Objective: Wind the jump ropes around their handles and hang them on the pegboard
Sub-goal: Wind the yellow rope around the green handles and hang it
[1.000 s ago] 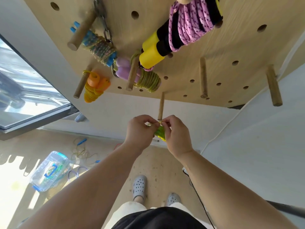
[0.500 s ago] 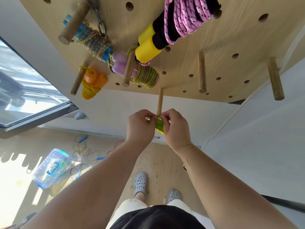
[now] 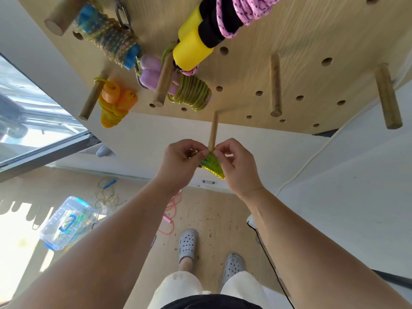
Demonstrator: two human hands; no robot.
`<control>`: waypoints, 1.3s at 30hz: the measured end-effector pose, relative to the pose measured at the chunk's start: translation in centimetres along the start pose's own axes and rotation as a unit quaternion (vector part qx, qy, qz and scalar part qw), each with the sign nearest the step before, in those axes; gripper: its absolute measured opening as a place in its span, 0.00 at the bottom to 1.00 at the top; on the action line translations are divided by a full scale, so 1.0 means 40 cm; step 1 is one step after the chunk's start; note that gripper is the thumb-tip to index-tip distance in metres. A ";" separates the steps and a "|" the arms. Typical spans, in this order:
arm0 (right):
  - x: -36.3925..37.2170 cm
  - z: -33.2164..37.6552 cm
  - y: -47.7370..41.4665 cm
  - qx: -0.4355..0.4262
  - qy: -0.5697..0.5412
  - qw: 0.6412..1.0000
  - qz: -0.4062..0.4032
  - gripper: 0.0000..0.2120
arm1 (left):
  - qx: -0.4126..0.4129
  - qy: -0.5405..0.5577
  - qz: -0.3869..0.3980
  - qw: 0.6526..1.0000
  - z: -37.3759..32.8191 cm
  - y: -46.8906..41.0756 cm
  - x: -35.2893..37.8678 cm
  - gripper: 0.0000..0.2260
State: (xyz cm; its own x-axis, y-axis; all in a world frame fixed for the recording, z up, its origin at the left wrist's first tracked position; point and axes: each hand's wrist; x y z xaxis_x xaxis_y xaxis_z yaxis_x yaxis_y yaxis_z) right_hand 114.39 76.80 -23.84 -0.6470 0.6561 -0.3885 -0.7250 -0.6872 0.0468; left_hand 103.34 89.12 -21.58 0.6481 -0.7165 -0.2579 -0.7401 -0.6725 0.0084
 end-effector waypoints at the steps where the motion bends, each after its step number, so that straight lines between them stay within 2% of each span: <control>1: -0.001 -0.001 -0.001 -0.001 -0.004 1.000 0.004 0.04 | 0.010 -0.005 0.013 1.000 0.004 -0.005 -0.005 0.03; 7: 0.004 -0.015 -0.005 -0.017 -0.007 1.000 -0.009 0.03 | 0.052 -0.097 0.042 0.993 0.013 -0.014 -0.012 0.04; 14: 0.013 0.009 -0.022 -0.046 0.057 0.996 -0.053 0.04 | 0.079 -0.067 0.048 0.993 0.022 -0.017 -0.013 0.06; 20: 0.016 -0.016 0.003 -0.013 0.035 0.998 -0.058 0.06 | 0.101 -0.079 0.048 0.991 0.031 -0.029 -0.016 0.07; 26: 0.010 -0.027 -0.001 -0.088 0.093 0.989 -0.069 0.10 | 0.186 -0.157 0.084 0.966 0.035 -0.045 -0.031 0.07; 33: -0.016 -0.032 -0.017 -0.166 0.183 0.966 -0.070 0.14 | 0.217 -0.176 0.023 0.960 0.055 -0.030 -0.005 0.10; 39: -0.012 -0.033 -0.054 -0.204 0.231 0.945 -0.106 0.08 | 0.234 -0.184 -0.018 0.955 0.058 -0.045 0.006 0.08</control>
State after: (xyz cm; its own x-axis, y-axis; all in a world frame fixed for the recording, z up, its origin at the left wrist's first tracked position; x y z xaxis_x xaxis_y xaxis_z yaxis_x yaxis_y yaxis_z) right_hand 116.60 77.56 -24.95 -0.2561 0.6514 -0.7142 -0.6139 -0.6803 -0.4004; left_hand 104.43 90.58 -23.89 0.6312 -0.5237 -0.5721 -0.7737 -0.4769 -0.4170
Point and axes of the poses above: each hand's wrist, its own y-axis away from the middle knuckle, its own x-axis out of the palm, z = x × y, and after that the axes turned 8 degrees about x, right-handed
